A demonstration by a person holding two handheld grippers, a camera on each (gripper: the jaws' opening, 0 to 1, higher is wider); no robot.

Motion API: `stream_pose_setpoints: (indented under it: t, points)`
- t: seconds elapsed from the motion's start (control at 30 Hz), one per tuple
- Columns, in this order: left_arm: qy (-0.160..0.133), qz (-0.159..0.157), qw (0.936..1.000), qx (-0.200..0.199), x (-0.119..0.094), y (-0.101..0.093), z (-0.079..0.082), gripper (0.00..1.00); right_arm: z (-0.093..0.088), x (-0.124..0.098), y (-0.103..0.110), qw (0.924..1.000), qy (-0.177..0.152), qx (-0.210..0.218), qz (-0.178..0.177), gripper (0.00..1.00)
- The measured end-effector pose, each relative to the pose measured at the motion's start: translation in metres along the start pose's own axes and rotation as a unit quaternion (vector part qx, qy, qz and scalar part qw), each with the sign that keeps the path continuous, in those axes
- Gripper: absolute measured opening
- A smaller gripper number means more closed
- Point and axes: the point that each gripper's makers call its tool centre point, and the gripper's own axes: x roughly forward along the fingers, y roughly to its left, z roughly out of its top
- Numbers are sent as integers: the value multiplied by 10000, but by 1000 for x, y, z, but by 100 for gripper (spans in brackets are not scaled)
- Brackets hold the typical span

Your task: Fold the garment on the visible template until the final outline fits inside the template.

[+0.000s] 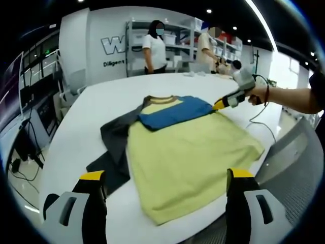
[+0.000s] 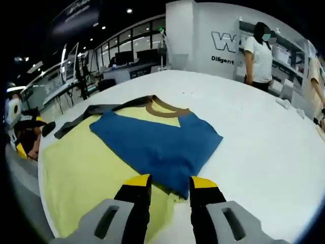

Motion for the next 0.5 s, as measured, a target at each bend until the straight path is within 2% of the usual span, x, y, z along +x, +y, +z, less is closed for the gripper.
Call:
stream_pose_setpoints:
  t: [0.07, 0.13, 0.33, 0.5]
  points:
    - [3, 5, 10000, 3, 0, 0, 0, 96, 5, 1, -6, 9987, -169, 470, -92, 23]
    - [29, -3, 10000, 17, 0, 0, -1, 95, 6, 3, -17, 9943, -238, 990, -305, 21]
    - [-7, 4, 10000, 13, 0, 0, 0, 95, -8, 9, -27, 9925, 29, 1046, -625, 14]
    - [-15, 11, 10000, 16, -1, 0, 1, 95, -19, 12, -19, 9921, 195, 1113, -552, 5]
